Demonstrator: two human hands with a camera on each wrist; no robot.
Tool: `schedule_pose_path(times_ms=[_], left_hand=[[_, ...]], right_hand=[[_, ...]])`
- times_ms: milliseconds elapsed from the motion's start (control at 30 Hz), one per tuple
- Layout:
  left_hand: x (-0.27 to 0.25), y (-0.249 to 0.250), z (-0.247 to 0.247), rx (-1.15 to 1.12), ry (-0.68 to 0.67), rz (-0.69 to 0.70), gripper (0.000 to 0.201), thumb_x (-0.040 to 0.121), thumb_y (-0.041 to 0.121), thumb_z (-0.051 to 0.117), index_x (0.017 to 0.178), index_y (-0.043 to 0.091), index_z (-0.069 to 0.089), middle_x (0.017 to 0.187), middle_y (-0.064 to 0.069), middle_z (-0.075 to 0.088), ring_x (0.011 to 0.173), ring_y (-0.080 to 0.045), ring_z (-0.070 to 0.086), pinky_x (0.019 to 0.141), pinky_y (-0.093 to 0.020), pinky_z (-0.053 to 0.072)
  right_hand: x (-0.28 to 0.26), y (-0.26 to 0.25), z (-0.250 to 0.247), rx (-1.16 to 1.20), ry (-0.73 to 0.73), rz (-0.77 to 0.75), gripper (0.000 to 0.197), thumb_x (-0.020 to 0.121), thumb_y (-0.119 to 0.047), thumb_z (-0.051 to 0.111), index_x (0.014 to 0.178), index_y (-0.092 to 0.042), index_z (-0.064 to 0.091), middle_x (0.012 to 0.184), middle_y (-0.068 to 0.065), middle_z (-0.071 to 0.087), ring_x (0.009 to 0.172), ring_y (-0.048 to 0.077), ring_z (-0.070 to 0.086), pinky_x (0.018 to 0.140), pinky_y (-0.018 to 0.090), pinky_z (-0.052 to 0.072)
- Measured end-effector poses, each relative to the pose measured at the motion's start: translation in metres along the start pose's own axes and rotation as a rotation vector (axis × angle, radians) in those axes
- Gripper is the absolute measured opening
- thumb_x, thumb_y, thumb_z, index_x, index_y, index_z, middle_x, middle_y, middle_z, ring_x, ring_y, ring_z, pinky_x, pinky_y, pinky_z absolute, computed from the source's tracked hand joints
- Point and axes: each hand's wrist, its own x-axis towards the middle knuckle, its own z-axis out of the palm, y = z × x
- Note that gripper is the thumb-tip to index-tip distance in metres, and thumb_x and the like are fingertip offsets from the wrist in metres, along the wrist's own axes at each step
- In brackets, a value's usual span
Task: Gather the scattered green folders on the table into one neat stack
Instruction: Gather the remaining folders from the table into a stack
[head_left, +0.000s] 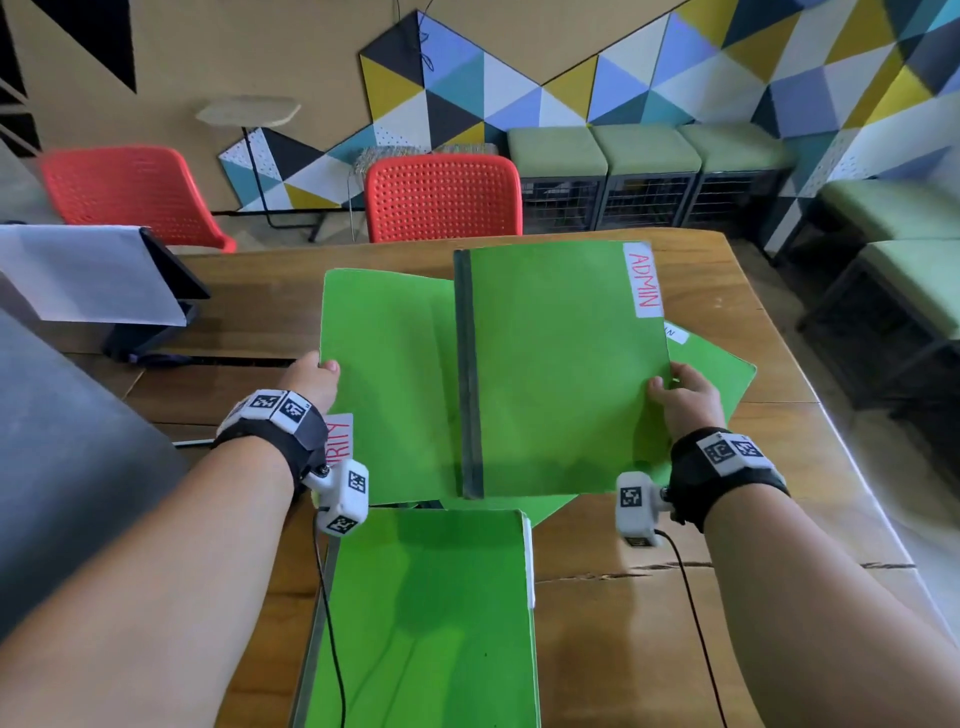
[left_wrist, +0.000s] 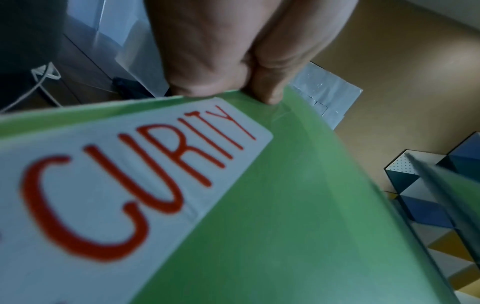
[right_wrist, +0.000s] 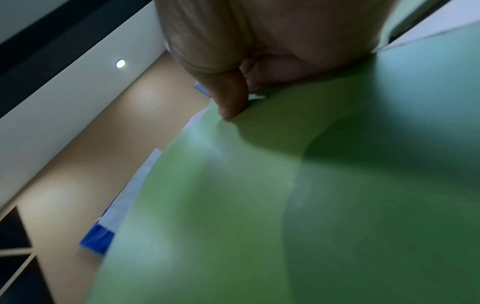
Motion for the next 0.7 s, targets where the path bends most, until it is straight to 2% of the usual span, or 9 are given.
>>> schedule_pose_path(times_ms=[133,200,233,300,400,500,567,633,700], left_hand=[[0.005,-0.012,0.000,-0.044,-0.008,-0.078,0.045,0.103,0.027,0.035,0.140,0.001,0.037,0.138,-0.019,0.046,0.118,-0.037,0.053,0.086,-0.044,0.046],[0.006,-0.022,0.007,-0.214,-0.046,-0.203,0.043,0.099,0.020,0.044,0.136,-0.001,0.042,0.123,-0.019,0.055,0.112,-0.037,0.057,0.092,-0.043,0.048],[0.004,-0.028,0.014,-0.360,-0.096,-0.272,0.042,0.096,0.015,0.047,0.134,-0.002,0.045,0.108,-0.017,0.059,0.103,-0.035,0.060,0.090,-0.043,0.051],[-0.005,-0.035,0.031,-0.541,-0.240,-0.403,0.035,0.094,0.006,0.047,0.127,-0.003,0.051,0.086,-0.014,0.061,0.080,-0.030,0.064,0.072,-0.041,0.058],[-0.034,-0.032,0.054,-0.325,-0.515,-0.486,0.023,0.100,0.012,0.040,0.098,-0.003,0.058,0.066,-0.013,0.065,0.049,-0.022,0.063,0.040,-0.025,0.053],[-0.047,-0.022,0.060,0.092,-0.726,-0.386,0.036,0.100,0.021,0.041,0.068,0.008,0.049,0.052,-0.003,0.056,0.039,-0.011,0.048,0.040,-0.018,0.037],[-0.036,-0.008,0.062,0.253,-0.687,-0.204,0.037,0.098,0.025,0.049,0.065,0.009,0.051,0.052,-0.001,0.052,0.039,-0.010,0.044,0.041,-0.018,0.037],[-0.018,0.010,0.064,0.458,-0.533,0.104,0.030,0.096,0.031,0.053,0.074,0.012,0.062,0.063,-0.001,0.058,0.049,-0.014,0.053,0.057,-0.023,0.050],[0.002,0.031,0.071,0.557,-0.394,0.345,0.020,0.095,0.029,0.054,0.101,0.018,0.070,0.095,-0.003,0.069,0.084,-0.020,0.065,0.085,-0.030,0.053]], right_hand=[[0.005,0.012,-0.009,0.013,0.020,0.065,0.047,0.096,-0.017,0.056,0.141,-0.016,0.044,0.110,0.007,0.063,0.085,0.024,0.063,0.089,0.049,0.055],[0.005,0.020,-0.010,-0.006,0.000,0.078,0.047,0.096,-0.016,0.056,0.141,-0.015,0.043,0.103,0.004,0.060,0.079,0.020,0.060,0.087,0.047,0.056],[0.003,0.024,-0.008,-0.021,-0.009,0.088,0.048,0.096,-0.016,0.055,0.142,-0.014,0.042,0.103,0.005,0.060,0.079,0.020,0.059,0.086,0.045,0.056],[0.000,0.031,-0.003,-0.058,-0.004,0.120,0.047,0.097,-0.017,0.054,0.142,-0.012,0.042,0.113,0.009,0.059,0.086,0.022,0.059,0.086,0.043,0.055],[0.000,0.041,0.002,-0.153,0.023,0.145,0.048,0.097,-0.017,0.053,0.143,-0.011,0.041,0.129,0.010,0.055,0.099,0.024,0.056,0.089,0.038,0.050],[0.001,0.046,0.006,-0.273,0.018,0.135,0.047,0.094,-0.014,0.054,0.140,-0.008,0.045,0.133,0.012,0.056,0.112,0.030,0.058,0.098,0.046,0.048],[0.003,0.050,0.008,-0.320,0.003,0.144,0.044,0.093,-0.012,0.054,0.136,-0.007,0.049,0.126,0.014,0.060,0.108,0.032,0.061,0.095,0.049,0.051],[0.005,0.056,0.012,-0.347,-0.025,0.168,0.041,0.093,-0.011,0.053,0.134,-0.007,0.050,0.121,0.015,0.062,0.104,0.031,0.063,0.091,0.050,0.053],[0.008,0.065,0.015,-0.391,-0.055,0.202,0.040,0.093,-0.011,0.053,0.133,-0.006,0.050,0.117,0.014,0.063,0.102,0.031,0.063,0.090,0.049,0.054]])
